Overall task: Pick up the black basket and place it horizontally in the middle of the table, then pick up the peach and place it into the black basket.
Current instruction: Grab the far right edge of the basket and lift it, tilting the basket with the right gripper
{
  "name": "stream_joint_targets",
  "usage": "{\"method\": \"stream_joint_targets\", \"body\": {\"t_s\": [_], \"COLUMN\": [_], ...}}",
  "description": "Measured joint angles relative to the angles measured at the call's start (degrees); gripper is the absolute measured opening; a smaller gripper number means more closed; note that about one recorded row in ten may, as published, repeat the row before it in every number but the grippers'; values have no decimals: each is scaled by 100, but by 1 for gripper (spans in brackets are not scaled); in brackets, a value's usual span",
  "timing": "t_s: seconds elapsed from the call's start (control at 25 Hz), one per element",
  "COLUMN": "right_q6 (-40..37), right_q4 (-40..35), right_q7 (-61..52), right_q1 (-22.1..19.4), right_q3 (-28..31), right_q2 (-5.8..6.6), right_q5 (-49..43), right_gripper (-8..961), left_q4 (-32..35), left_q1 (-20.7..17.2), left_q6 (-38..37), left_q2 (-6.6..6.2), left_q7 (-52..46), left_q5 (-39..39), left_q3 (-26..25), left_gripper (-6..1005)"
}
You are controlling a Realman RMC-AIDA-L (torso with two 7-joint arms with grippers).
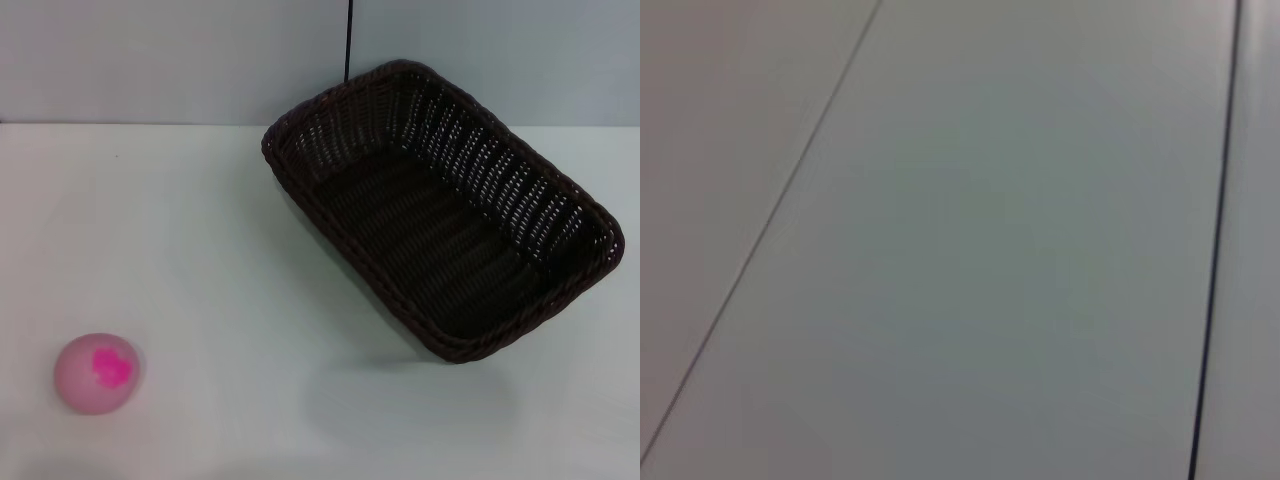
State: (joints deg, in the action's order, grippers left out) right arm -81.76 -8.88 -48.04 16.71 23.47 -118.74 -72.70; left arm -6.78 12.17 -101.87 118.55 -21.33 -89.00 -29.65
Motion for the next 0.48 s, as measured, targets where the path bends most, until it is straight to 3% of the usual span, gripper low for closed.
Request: {"method": "stream_joint_targets", "body": {"t_s": [0.24,0.48], "right_q6": [-8,-138], "right_q4": [-5,-324], "right_q7": [-127,-199], "right_q1": [-44,-176], "right_q3": [-154,-1190], "right_q2": [3,28], "right_q5": [-45,-68], "right_gripper": [668,667], "left_q4": [-88,-39], "left_q1": [-39,-28], "left_q6": [217,203], "left_q2": [-4,-18], "left_q7": [-617,-674], "left_q5": [28,-2], "left_q3": [-13,369], "left_gripper": [858,859]}}
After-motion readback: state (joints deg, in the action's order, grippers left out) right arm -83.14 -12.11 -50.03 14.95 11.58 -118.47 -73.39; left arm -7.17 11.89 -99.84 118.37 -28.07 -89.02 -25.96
